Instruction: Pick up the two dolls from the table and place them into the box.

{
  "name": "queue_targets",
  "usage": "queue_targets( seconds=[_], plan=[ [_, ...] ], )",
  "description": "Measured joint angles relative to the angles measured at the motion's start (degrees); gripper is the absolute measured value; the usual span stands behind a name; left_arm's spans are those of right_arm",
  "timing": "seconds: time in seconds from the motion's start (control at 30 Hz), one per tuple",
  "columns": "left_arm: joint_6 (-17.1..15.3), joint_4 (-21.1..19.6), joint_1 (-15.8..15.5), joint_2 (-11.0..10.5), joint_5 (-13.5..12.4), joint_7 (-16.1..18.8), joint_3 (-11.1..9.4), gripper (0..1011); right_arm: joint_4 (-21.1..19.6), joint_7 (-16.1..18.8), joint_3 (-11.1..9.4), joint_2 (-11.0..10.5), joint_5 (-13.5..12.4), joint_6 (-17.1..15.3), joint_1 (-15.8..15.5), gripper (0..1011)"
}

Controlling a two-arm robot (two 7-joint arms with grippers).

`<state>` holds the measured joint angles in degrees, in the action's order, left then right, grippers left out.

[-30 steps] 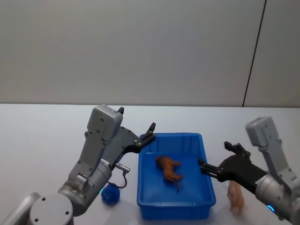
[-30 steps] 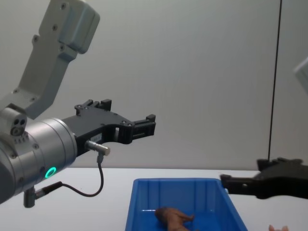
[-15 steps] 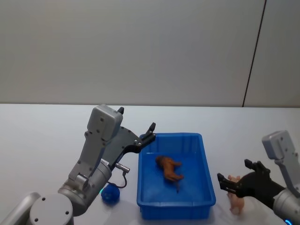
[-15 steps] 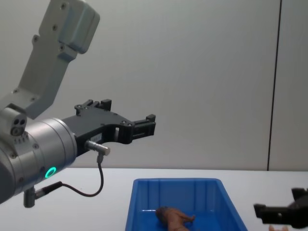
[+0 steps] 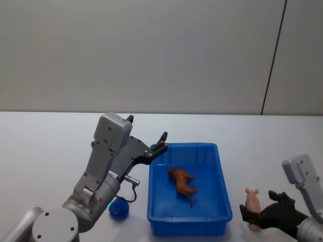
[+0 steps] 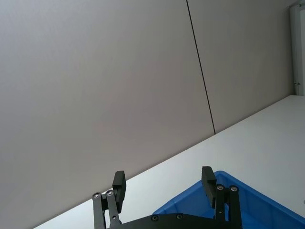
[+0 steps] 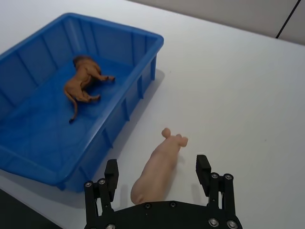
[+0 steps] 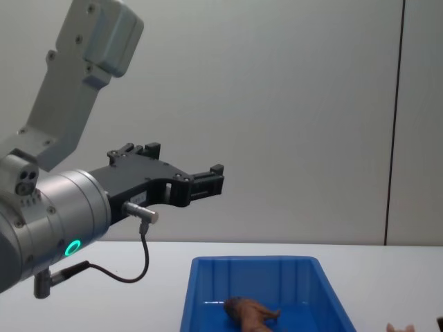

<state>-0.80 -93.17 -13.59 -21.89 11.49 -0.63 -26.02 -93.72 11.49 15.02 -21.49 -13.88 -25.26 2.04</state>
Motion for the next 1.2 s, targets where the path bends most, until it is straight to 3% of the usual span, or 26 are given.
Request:
queue_targets(
  seconds=[0.43, 0.73, 0.8, 0.93, 1.2],
  plan=[
    [0.0, 0.0, 0.0, 0.0, 0.0, 0.0, 0.0, 1001, 3.2, -0.4, 0.8, 1.8, -0.1, -2.6, 1.3, 1001],
    [0.0, 0.0, 0.0, 0.0, 0.0, 0.0, 0.0, 1001, 5.0, -0.9, 1.2, 3.1, -0.1, -4.0, 2.5, 823],
    [0.0, 0.0, 0.0, 0.0, 0.0, 0.0, 0.0, 1001, 5.4, -1.1, 1.3, 3.4, -0.1, -4.3, 2.7, 709],
    [0.0, 0.0, 0.0, 0.0, 0.0, 0.0, 0.0, 1001, 5.8, -1.6, 1.4, 3.7, -0.1, -4.7, 3.0, 575],
    [0.0, 0.0, 0.0, 0.0, 0.0, 0.0, 0.0, 1001, 5.8, -3.1, 1.3, 4.2, -0.4, -4.8, 3.2, 380]
  ],
)
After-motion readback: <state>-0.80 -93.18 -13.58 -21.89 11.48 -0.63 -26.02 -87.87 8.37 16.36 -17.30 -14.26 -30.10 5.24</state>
